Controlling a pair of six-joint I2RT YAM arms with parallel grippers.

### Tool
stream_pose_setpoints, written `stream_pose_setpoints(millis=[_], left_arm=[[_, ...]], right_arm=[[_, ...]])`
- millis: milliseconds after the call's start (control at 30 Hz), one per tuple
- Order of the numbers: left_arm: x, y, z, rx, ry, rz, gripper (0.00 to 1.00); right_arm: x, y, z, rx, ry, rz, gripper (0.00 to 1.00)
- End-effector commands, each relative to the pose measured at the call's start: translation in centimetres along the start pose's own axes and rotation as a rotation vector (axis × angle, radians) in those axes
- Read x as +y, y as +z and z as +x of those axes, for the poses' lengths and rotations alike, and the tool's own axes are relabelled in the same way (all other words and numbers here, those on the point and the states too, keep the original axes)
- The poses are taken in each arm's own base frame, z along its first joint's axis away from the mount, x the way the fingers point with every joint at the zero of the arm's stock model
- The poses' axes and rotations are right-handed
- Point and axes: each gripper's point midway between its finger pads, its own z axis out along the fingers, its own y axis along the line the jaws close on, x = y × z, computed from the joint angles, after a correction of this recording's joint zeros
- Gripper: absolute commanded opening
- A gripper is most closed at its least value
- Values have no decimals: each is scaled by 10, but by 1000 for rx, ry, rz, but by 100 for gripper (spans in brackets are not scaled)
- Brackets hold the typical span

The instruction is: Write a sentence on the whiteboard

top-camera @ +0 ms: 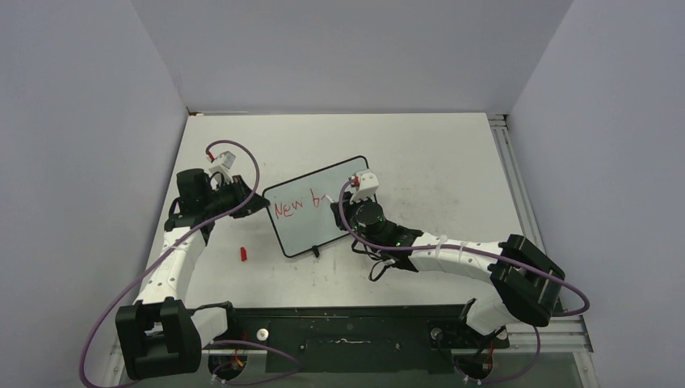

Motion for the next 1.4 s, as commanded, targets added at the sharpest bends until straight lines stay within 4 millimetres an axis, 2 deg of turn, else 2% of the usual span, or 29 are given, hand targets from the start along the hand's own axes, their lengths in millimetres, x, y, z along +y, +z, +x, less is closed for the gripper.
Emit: stream_pose_setpoints(millis=[0,400,600,1133,1367], left_arm=[[-11,-3,-12,-31,43,26,10],[-12,-3,-12,-32,43,28,10],[-12,-4,-13,-32,43,30,10],[-12,-4,-12,-33,43,29,10],[-12,-4,-11,-32,43,28,10]], right_arm=[[9,6,-33,-88,33,-19,5],[19,10,-24,-63,21,-55,5],[21,9,-11,-35,11,-61,5],[8,-5,20,25,7,-20,5],[1,-8,22,23,7,13,5]])
